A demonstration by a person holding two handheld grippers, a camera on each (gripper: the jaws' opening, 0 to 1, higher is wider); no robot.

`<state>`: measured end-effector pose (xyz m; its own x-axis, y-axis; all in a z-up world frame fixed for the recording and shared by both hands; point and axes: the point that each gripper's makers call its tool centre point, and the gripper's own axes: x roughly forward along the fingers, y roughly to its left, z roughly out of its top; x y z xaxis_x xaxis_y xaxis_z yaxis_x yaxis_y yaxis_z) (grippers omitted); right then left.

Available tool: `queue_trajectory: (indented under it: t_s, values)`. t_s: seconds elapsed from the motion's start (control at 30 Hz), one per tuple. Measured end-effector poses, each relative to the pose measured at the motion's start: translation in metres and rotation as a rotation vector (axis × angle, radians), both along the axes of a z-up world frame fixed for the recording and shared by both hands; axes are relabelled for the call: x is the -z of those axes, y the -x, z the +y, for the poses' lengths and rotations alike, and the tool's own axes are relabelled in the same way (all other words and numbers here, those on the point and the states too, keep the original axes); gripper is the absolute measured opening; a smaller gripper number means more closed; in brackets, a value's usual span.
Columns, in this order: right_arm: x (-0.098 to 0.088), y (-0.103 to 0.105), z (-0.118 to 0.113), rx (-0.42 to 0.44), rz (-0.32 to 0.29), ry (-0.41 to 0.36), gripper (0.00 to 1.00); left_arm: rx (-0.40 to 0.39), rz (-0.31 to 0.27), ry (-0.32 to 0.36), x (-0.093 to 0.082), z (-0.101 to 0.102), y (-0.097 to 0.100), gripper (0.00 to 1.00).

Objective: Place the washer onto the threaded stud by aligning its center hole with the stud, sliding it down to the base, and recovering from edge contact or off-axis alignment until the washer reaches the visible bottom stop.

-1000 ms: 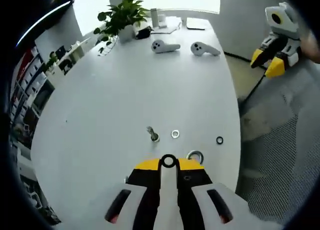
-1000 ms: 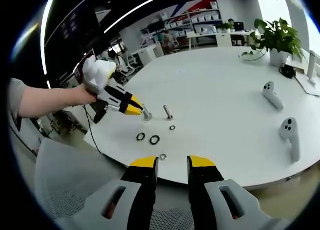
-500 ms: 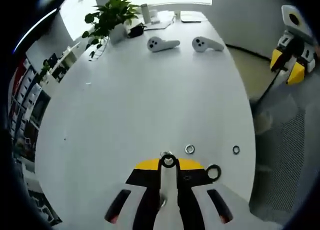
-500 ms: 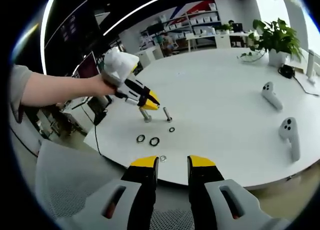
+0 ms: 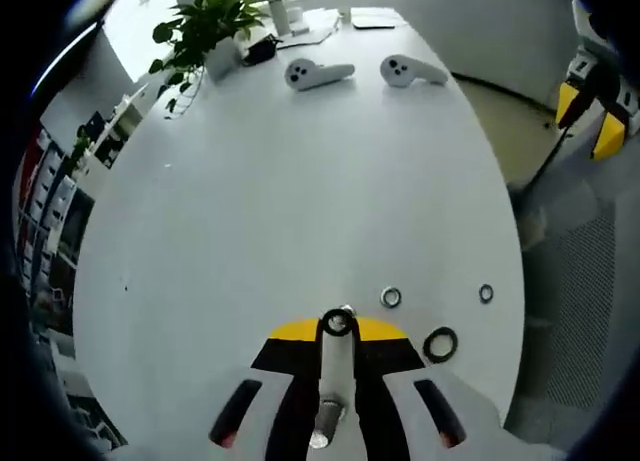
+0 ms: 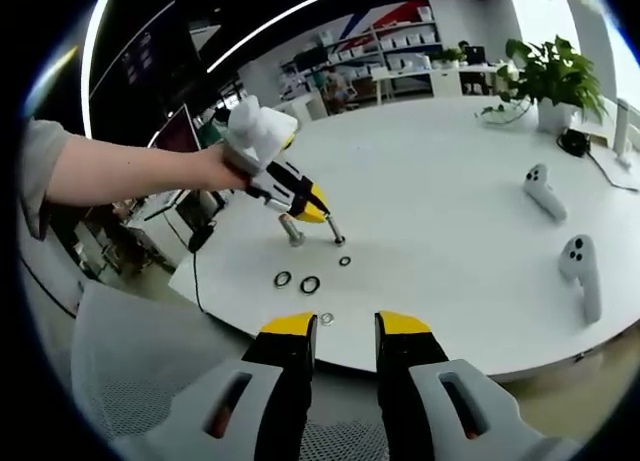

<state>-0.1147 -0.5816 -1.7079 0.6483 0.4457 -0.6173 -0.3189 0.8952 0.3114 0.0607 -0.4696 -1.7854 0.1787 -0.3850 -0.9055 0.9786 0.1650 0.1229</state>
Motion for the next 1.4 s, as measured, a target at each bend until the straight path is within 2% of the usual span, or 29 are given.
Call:
queue_trajectory:
  t_s: [0.43, 0.7, 1.23, 1.4]
  values:
    - [-0.001, -0.001, -0.002, 0.016, -0.005, -0.011, 0.26, 0.044, 0.005, -0.052, 0.01, -0.004, -0.001, 0.09]
    - [-0.001, -0.001, -0.002, 0.015, -0.003, -0.009, 0.26, 0.071, 0.013, -0.101, 0.029, -0.002, -0.001, 0.09]
    - [0.001, 0.0, -0.002, 0.007, 0.004, -0.001, 0.26, 0.022, 0.062, -0.1, 0.056, -0.003, 0.002, 0.09]
    - [0.001, 0.0, -0.002, 0.013, 0.004, -0.004, 0.26, 0.001, 0.06, -0.078, 0.056, -0.005, 0.0, 0.1]
